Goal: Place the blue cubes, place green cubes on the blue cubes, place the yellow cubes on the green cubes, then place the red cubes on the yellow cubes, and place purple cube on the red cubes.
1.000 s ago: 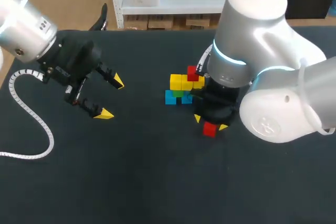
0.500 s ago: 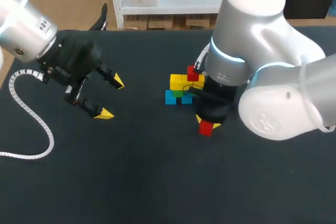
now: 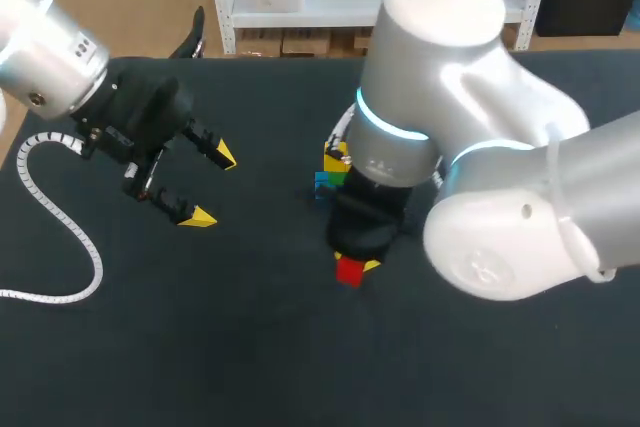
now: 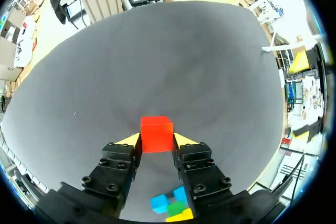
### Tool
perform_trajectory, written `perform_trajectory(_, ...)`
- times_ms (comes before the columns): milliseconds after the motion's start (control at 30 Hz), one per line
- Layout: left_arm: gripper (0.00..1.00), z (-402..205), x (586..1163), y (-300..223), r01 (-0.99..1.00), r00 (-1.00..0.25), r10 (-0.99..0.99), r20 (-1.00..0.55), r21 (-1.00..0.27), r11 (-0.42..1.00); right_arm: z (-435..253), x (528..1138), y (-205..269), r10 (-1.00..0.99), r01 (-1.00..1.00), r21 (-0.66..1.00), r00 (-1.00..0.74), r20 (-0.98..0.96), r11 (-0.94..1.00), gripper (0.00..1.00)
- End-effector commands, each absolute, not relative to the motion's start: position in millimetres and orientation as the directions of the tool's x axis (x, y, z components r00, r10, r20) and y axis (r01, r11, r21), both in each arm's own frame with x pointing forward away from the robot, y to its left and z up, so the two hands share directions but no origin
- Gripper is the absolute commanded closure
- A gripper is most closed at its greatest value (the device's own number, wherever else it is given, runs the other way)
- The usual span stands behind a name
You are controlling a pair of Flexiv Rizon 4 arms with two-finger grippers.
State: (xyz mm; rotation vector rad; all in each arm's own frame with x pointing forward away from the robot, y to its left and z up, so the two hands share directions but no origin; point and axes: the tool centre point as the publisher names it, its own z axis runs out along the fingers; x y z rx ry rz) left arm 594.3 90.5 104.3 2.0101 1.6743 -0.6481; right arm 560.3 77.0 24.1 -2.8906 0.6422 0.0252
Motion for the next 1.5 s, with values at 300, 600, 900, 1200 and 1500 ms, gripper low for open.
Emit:
perform_trajectory(300, 0.0, 104.1, 594.3, 90.8, 0.985, 0.157, 0.777, -0.61, 0.039, -0.168, 12.8, 556.1, 113.8, -0.397, -0.397, -0.161, 0.917, -0.039, -0.903, 1.0)
perform_trajectory(600, 0.0, 104.1, 594.3, 90.8, 0.985, 0.157, 0.777, -0.61, 0.039, -0.168, 9.7, 556.0, 114.7, -0.401, -0.396, -0.158, 0.916, 0.001, -0.905, 0.58)
perform_trajectory(900, 0.0, 104.1, 594.3, 90.8, 0.985, 0.157, 0.777, -0.61, 0.039, -0.168, 27.3, 561.7, 100.3, -0.454, -0.449, -0.192, 0.891, -0.02, -0.873, 0.0)
perform_trajectory(1200, 0.0, 104.1, 594.3, 90.8, 0.985, 0.157, 0.777, -0.61, 0.039, -0.168, 89.8, 580.7, 42.9, -0.577, -0.628, -0.322, 0.778, -0.25, -0.708, 0.0)
perform_trajectory(1500, 0.0, 104.1, 594.3, 90.8, 0.985, 0.157, 0.777, -0.61, 0.039, -0.168, 141.5, 610.6, -46.0, -0.645, -0.835, -0.367, 0.55, -0.531, -0.409, 0.0)
